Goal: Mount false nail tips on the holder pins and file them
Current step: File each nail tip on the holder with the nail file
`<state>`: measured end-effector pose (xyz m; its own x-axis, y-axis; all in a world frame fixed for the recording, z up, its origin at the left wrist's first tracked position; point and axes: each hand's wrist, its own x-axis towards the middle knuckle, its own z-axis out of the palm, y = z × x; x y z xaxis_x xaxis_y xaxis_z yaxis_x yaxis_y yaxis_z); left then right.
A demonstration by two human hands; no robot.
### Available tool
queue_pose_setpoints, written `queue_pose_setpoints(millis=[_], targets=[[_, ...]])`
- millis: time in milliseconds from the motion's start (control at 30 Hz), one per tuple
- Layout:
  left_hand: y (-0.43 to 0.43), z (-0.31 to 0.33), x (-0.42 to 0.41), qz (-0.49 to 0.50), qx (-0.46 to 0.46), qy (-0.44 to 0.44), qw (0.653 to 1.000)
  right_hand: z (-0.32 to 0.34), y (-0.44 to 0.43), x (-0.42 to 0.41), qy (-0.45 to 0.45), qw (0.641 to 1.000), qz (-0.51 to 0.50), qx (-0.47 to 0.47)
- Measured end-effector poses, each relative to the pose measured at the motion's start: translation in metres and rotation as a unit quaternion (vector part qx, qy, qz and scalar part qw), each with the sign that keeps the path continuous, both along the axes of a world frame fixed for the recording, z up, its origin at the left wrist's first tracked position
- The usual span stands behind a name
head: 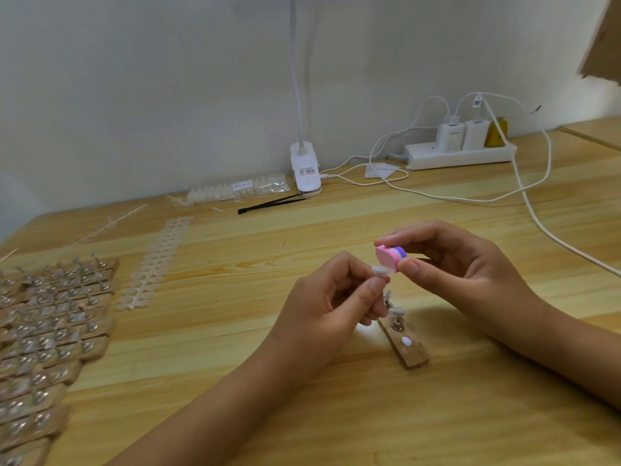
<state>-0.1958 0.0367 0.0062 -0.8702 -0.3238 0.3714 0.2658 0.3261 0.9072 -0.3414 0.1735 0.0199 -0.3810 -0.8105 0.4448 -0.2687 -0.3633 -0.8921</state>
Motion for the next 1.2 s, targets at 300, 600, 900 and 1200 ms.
queue_pose_setpoints(millis=[300,600,900,1200], targets=[[-0.0013,-0.0004,-0.002,0.019,0.032,0.011,0.999,-0.0008,0.0,0.002,0.005,1.0,0.016,-0.011],[-0.0031,-0.0004,0.0001,0.031,0.01,0.01,0.999,-0.0005,-0.0002,0.0032,0.007,1.0,0.022,-0.017],[-0.0009,0.0006,0.0013,0.025,-0.012,0.015,1.0,-0.0005,-0.0005,0.003,0.0,1.0,0.022,-0.016],[0.0002,0.002,0.0012,0.025,-0.031,0.015,0.999,-0.0013,-0.0022,0.0029,-0.01,1.0,0.007,-0.008]])
